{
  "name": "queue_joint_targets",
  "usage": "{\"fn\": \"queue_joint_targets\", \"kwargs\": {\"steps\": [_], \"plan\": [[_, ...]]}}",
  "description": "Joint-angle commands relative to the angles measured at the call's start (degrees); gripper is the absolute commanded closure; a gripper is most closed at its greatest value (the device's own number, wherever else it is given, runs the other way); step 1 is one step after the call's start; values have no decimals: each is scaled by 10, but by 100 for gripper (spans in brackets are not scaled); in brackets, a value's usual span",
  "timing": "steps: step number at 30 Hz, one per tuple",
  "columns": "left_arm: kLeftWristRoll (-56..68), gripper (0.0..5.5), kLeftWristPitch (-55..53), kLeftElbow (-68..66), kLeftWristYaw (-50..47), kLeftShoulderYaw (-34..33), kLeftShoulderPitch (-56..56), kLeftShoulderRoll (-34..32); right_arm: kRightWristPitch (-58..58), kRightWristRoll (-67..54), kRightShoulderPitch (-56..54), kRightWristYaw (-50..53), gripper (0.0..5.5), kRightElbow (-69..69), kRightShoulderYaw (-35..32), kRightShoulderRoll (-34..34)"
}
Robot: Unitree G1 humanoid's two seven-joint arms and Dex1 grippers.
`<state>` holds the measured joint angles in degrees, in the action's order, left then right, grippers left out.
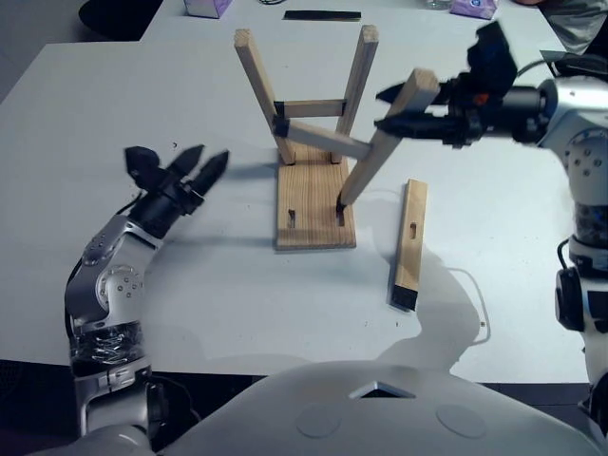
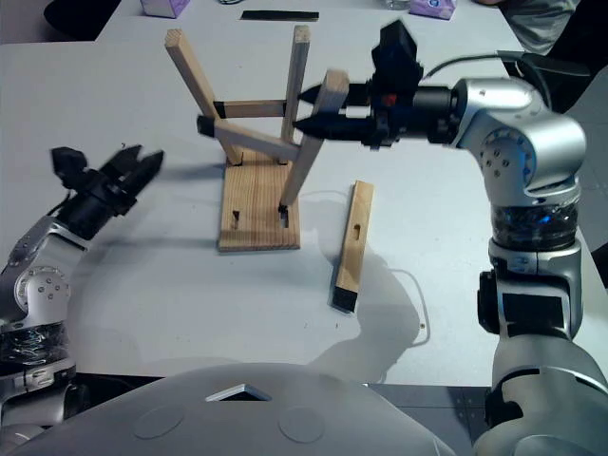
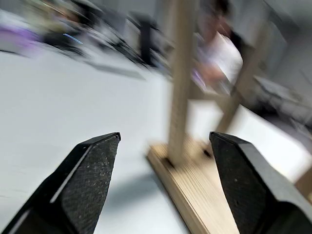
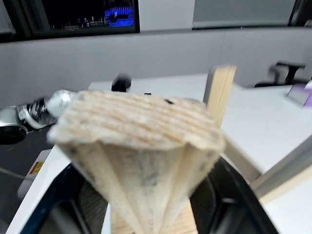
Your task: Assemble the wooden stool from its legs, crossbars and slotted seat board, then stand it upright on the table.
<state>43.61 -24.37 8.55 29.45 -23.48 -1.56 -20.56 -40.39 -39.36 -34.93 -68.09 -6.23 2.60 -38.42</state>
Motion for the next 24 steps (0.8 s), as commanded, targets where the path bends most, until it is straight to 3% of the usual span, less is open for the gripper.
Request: {"fn": "queue_joint_targets", "kwargs": {"steps": [1,14,24], "plan": [[33,209,10,3,-93,-44,-21,53,13,4,26,-7,350,-34,0,-8],[9,209,26,12,-109,-19,-17,76,83,62,24,-33,350,14,51,-3],[3,209,38,45,-112,5,21,103,67,51,48,-94,350,-28,77,-60]]}}
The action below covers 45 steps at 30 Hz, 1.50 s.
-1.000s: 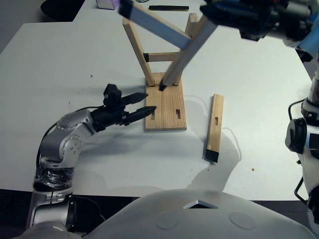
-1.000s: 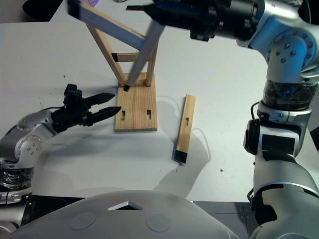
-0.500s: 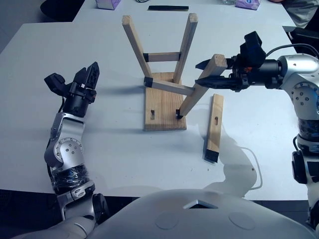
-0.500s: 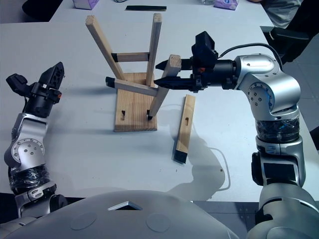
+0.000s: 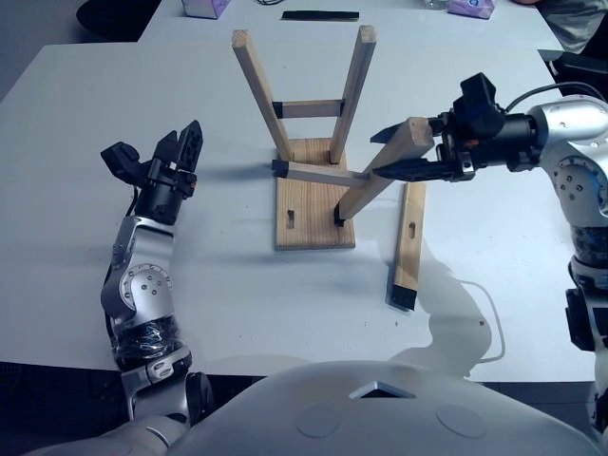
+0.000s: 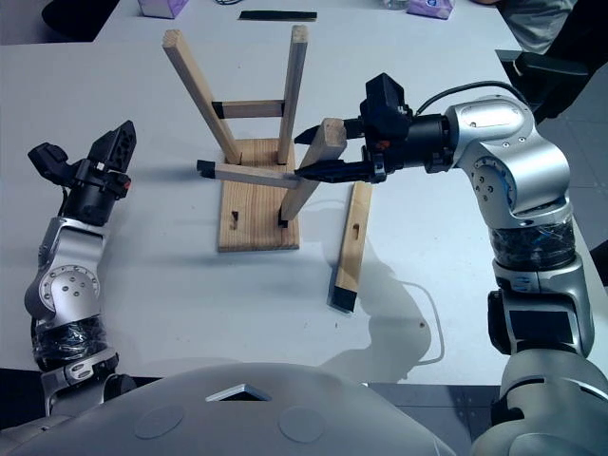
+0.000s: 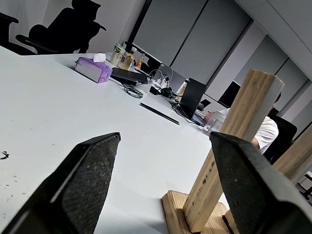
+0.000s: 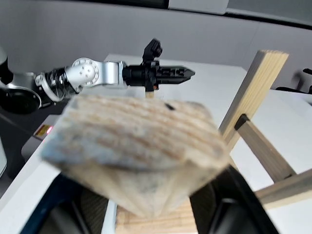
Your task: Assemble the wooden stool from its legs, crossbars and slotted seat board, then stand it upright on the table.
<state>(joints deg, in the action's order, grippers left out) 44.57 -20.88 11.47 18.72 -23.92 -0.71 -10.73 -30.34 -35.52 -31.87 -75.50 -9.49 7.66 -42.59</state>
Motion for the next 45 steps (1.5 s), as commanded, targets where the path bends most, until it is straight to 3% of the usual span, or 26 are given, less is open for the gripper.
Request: {"fn": "queue_joint_targets", "kwargs": {"steps": [1,11,17,25,33,45], "plan": [[-7,209,5,20,-6,11,16,7,-34,11,15,-23,350,7,24,-23],[-20,209,29,3,-3,20,17,18,-19,74,-30,4,350,69,84,21],[-32,209,42,7,-5,46,29,45,-8,141,-26,25,350,95,171,51],[-77,209,72,-17,1,64,53,50,-69,100,-163,-22,350,114,129,15],[-158,209,118,-69,-4,109,103,70,-94,100,-207,-84,350,91,119,-23],[-268,209,134,-142,21,210,93,51,-116,150,-143,-26,350,71,178,35]]}}
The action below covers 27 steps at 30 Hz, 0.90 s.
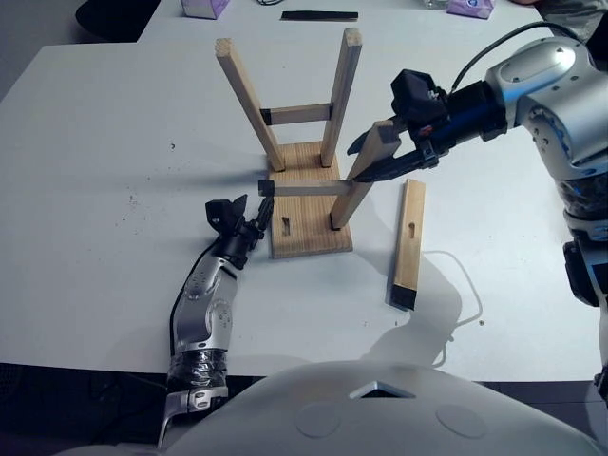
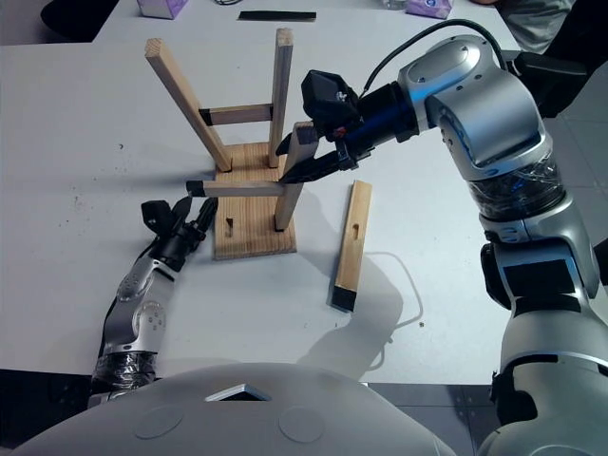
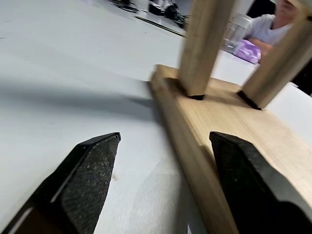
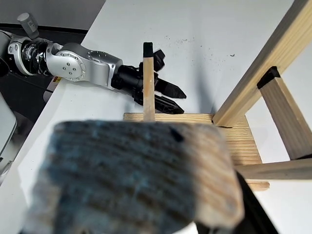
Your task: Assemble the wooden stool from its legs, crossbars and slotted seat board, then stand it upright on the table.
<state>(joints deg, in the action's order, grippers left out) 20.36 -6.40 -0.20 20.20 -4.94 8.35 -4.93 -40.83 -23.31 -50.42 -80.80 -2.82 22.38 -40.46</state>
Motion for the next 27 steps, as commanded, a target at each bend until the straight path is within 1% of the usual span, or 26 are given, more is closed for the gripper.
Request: {"fn": "queue_joint_targets", "kwargs": {"steps": [1,8,12,16,18,19,21,24,26,27], "plan": [[-29,209,-9,-29,7,23,1,-9,-13,29,49,34,350,4,33,16],[-40,209,4,-83,7,26,-35,-21,-32,27,99,118,350,-21,1,36],[-42,209,9,-114,8,25,-64,-25,9,54,130,161,350,-26,10,45],[-38,209,8,-126,14,25,-81,-29,-1,34,146,187,350,-46,1,56],[-36,209,10,-135,17,20,-85,-35,-12,-10,137,194,350,-48,-41,76],[-34,209,11,-138,17,17,-88,-38,-15,-36,129,198,313,-44,-71,90],[-31,209,13,-143,19,9,-91,-43,-43,-87,114,208,286,-38,-127,105],[-28,209,18,-151,21,-2,-99,-46,-67,-118,119,219,239,-52,-177,93],[-26,209,21,-153,20,-8,-102,-47,-87,-139,137,227,216,-78,-212,72],[-26,209,23,-153,19,-11,-101,-47,-101,-154,146,230,216,-93,-237,60]]}}
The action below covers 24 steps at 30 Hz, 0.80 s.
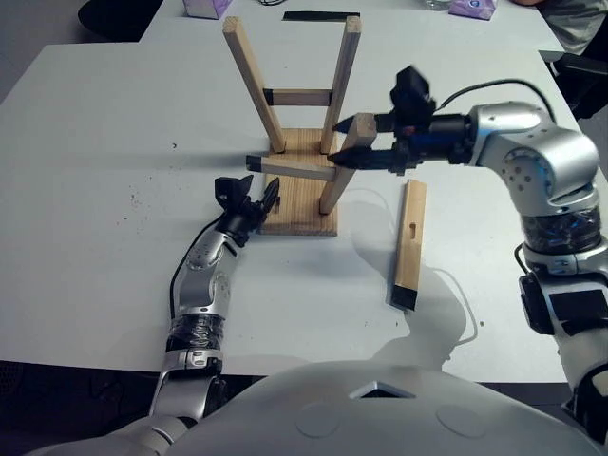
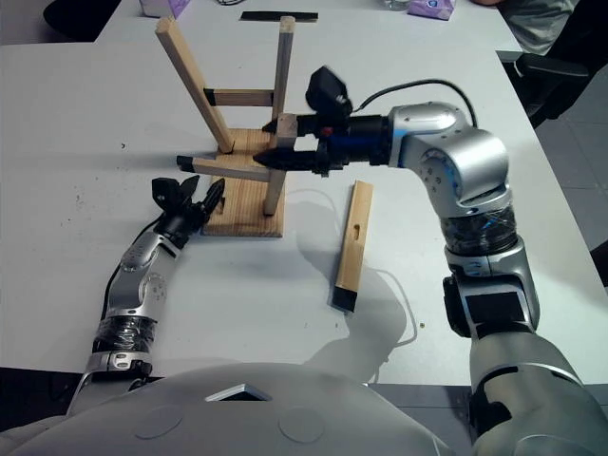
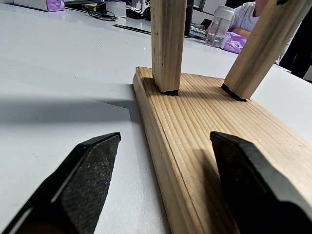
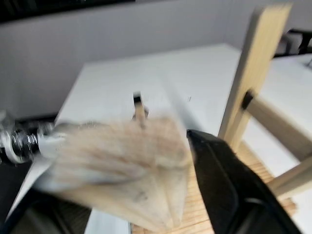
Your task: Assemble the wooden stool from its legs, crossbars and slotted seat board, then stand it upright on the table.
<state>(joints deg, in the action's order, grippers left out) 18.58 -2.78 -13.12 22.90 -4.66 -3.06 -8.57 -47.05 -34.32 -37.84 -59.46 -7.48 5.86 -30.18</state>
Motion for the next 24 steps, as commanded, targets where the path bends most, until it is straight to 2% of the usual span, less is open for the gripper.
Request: {"fn": "queue_joint_targets", "kwargs": {"steps": [1,4,6,10,15,17,21,24], "plan": [[-9,209,-10,-24,-11,-18,15,-11,-50,-62,30,18,216,-61,-96,-55],[7,209,-3,0,-28,-51,34,-11,-58,-90,83,5,216,-92,-166,-111],[32,209,-5,42,-51,-90,62,-4,-34,-64,142,-9,216,-108,-173,-154],[95,209,-39,149,-106,-150,123,27,62,49,307,-22,216,-199,-63,-210],[129,209,-96,230,-140,-152,137,35,111,186,380,73,216,-257,103,-169],[131,209,-117,240,-147,-147,136,32,120,214,391,82,216,-260,133,-170],[112,209,-130,240,-147,-131,152,37,162,267,395,43,216,-224,174,-220],[107,209,-122,230,-151,-126,147,47,206,283,410,20,216,-184,152,-262]]}}
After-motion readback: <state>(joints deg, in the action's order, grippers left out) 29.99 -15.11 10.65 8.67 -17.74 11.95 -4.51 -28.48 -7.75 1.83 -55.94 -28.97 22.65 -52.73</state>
